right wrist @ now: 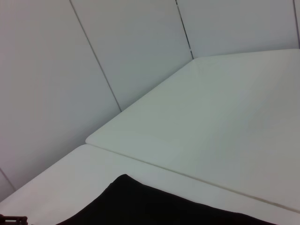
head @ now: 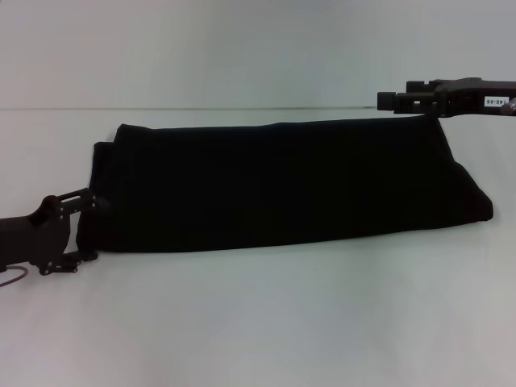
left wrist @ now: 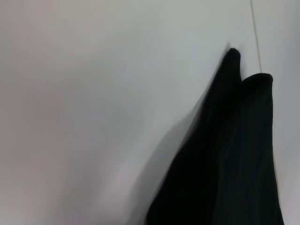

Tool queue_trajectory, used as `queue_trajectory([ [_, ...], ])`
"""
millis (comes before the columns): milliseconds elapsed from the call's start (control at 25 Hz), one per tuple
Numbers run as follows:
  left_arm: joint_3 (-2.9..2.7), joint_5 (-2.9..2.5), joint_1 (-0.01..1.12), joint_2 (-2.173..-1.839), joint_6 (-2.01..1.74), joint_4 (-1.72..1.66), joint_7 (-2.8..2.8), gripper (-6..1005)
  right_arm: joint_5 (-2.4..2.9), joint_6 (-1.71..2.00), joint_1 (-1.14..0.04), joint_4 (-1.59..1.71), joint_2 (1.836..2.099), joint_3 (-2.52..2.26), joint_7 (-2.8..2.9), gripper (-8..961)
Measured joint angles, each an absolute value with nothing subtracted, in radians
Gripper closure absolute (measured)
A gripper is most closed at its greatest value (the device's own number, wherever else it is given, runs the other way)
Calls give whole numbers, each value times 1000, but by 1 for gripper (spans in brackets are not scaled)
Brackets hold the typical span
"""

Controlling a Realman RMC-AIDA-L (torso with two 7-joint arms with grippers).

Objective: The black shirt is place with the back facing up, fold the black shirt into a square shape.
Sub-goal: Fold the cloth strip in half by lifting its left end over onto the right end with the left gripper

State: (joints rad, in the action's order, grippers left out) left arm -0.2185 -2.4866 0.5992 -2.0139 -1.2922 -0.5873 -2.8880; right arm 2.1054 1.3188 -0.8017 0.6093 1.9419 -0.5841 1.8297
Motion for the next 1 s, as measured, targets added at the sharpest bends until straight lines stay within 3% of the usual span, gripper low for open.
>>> queue_trajectory([
  [1000, -217, -2487, 600, -2015, -1237, -577, -2884, 92, 2104, 1319, -800, 609, 1945, -583, 1831, 65],
])
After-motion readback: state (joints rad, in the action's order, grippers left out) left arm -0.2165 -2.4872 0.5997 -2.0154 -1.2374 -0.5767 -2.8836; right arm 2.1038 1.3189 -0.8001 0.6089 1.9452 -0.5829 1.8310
